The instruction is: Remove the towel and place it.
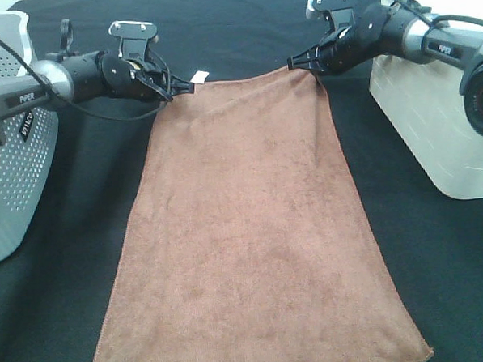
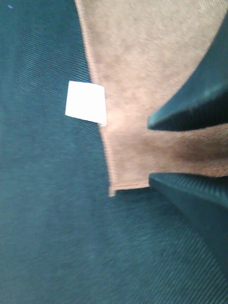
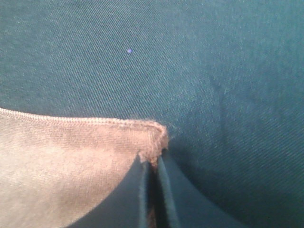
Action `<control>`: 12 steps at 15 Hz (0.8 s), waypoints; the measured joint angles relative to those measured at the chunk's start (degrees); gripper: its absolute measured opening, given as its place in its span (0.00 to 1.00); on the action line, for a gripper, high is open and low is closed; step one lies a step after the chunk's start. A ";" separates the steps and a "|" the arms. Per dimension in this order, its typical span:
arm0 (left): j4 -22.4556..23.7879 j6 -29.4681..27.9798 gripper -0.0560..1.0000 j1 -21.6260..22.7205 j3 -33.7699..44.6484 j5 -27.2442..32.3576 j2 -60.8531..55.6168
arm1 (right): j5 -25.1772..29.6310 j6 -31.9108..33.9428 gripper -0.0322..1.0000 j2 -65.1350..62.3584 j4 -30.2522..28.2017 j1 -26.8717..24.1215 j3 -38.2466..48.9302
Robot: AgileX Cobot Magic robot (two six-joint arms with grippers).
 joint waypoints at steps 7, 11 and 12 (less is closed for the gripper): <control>2.58 0.06 0.37 0.00 0.00 -1.03 0.06 | 0.23 0.00 0.72 1.66 0.40 -0.11 -0.63; 2.98 0.11 0.38 0.00 0.00 0.97 -0.86 | 1.15 -0.29 0.77 -1.83 0.34 -0.11 -0.63; 2.98 0.11 0.42 0.00 0.00 2.98 -1.95 | 2.01 -0.63 0.77 -3.09 0.34 -0.06 -0.63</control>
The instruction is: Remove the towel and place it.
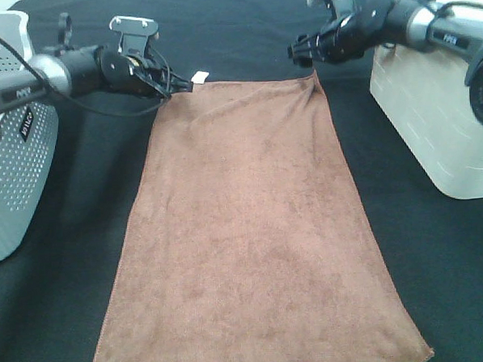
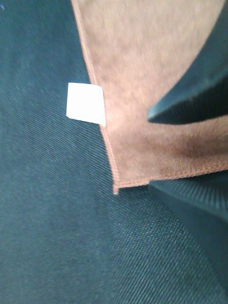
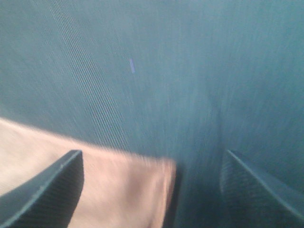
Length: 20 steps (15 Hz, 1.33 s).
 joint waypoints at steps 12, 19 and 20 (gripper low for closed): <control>12.61 -11.86 0.74 2.18 -0.34 47.21 -26.59 | 42.23 8.77 0.78 -30.31 -6.82 -0.46 -0.52; 16.33 -14.55 0.79 10.66 3.44 57.52 -37.59 | 48.70 14.78 0.78 -46.70 -9.28 -8.94 7.68; 16.33 -14.61 0.79 10.66 7.56 57.52 -40.68 | 48.70 15.13 0.78 -51.11 -8.88 -8.94 13.64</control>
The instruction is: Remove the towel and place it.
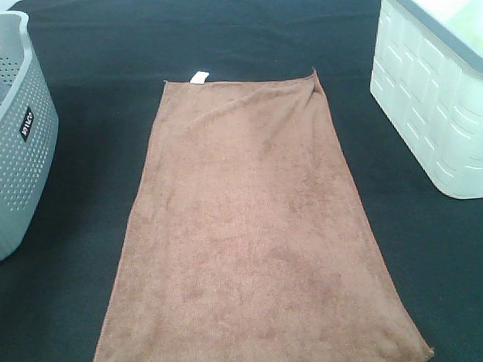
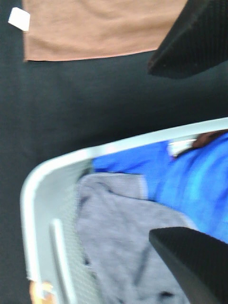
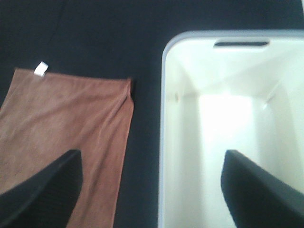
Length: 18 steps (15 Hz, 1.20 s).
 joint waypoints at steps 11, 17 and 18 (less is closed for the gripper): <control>2.23 -3.50 0.80 0.00 60.62 -13.46 -59.01 | 0.63 0.74 0.78 -64.57 0.97 0.00 63.48; 4.93 -3.95 0.80 0.00 84.57 -19.48 -84.63 | 0.69 -2.92 0.78 -91.04 -1.89 0.00 79.24; 4.53 -4.58 0.80 0.00 87.89 -19.42 -88.41 | 0.34 -3.67 0.78 -93.91 -2.01 0.00 80.62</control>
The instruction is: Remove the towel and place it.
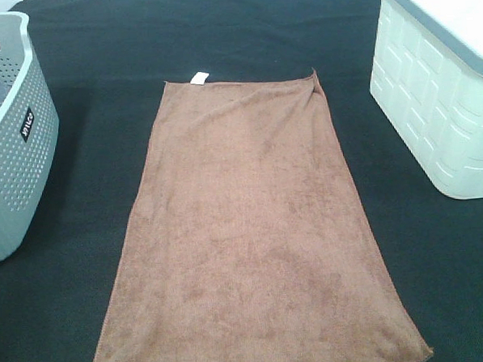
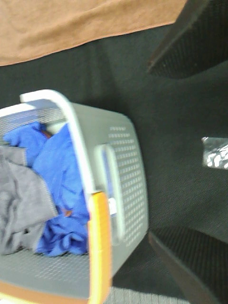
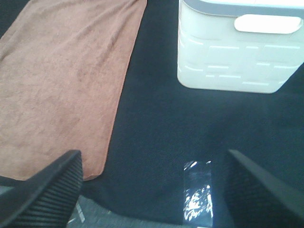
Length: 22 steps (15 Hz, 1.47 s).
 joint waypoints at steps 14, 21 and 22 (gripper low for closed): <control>-7.96 6.65 0.80 0.00 6.65 9.68 -26.76 | -8.14 -3.15 0.78 -9.17 0.00 0.00 12.32; -7.91 6.07 0.80 0.00 6.65 9.91 -26.76 | -8.31 -3.15 0.78 -9.17 0.00 0.00 12.32; -7.91 6.07 0.80 0.00 6.65 9.91 -26.76 | -8.31 -3.15 0.78 -9.17 0.00 0.00 12.32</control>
